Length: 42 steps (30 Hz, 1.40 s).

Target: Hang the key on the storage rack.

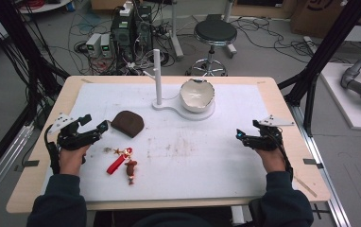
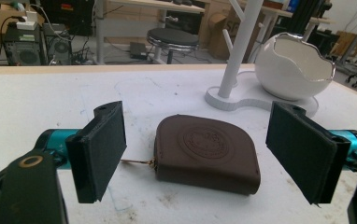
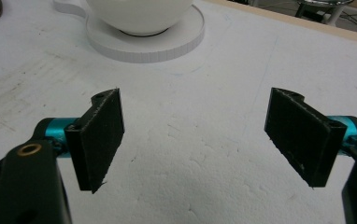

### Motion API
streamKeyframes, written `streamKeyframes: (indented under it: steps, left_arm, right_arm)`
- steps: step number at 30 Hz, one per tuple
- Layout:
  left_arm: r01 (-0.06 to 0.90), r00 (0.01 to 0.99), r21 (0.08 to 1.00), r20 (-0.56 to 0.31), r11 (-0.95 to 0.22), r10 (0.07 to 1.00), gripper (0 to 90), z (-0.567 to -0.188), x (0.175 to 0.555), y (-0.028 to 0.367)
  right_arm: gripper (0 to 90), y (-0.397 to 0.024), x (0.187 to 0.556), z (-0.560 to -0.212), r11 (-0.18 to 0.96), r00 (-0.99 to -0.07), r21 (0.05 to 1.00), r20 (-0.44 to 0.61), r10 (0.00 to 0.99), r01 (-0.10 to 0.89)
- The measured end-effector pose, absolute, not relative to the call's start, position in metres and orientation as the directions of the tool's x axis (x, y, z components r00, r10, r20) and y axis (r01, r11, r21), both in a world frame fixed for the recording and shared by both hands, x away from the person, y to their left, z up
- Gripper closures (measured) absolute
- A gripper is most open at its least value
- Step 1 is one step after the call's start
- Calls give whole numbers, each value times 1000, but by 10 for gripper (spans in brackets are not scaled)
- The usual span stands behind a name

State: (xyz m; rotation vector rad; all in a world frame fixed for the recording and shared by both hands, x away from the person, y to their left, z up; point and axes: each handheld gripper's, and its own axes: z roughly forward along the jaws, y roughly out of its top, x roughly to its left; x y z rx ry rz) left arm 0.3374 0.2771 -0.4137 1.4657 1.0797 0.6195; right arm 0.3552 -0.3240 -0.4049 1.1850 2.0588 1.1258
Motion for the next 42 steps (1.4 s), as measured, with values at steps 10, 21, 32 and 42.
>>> streamKeyframes:
  steps: [10, 21, 32, 42]
  left_arm:
    - [268, 424, 956, -227, 118, 877, 201, -410, 337, 277]
    - [279, 461, 959, -174, 44, 870, 209, -405, 319, 256]
    - [353, 528, 935, -165, -38, 833, 261, -410, 297, 233]
    - [437, 568, 888, -148, -144, 810, 379, -419, 274, 210]
  right_arm:
    - [201, -332, 350, -404, 222, -437, 860, 0, 900, 459]
    - [201, -338, 346, -405, 242, -431, 863, -30, 902, 444]
    - [201, -329, 346, -403, 265, -452, 863, -49, 891, 430]
    - [201, -317, 358, -404, 287, -478, 859, -57, 877, 423]
